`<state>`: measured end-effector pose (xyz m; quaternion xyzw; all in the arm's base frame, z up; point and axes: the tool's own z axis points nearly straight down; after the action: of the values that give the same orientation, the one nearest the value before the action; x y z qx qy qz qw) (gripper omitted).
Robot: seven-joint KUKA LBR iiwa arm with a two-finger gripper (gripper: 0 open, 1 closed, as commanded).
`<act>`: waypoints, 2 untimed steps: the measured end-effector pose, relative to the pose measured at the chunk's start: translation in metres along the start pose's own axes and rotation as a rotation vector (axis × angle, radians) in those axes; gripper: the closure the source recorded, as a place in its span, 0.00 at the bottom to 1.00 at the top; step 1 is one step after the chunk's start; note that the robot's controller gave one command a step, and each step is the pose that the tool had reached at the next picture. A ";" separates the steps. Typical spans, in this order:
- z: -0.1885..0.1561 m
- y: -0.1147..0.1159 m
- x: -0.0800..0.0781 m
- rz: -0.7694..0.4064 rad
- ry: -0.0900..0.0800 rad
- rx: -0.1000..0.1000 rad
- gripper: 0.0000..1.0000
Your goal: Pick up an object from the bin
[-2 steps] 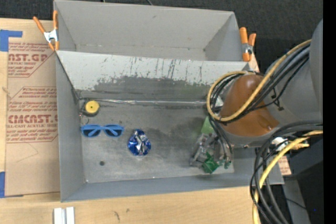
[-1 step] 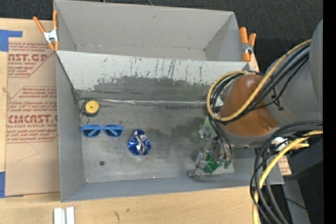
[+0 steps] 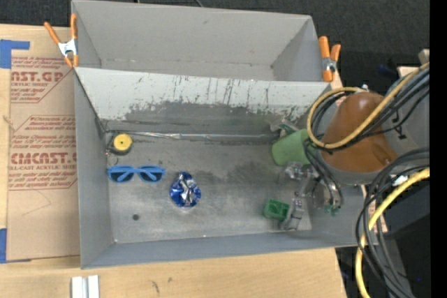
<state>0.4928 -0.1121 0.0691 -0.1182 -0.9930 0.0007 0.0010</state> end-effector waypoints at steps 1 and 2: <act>0.000 0.002 0.000 -0.001 -0.001 -0.002 1.00; -0.111 0.003 -0.014 -0.026 -0.010 -0.002 1.00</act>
Offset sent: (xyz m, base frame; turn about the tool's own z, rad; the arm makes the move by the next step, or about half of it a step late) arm 0.0000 0.0000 0.0000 0.0000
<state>0.5074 -0.1124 0.1804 -0.1052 -0.9944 0.0003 -0.0040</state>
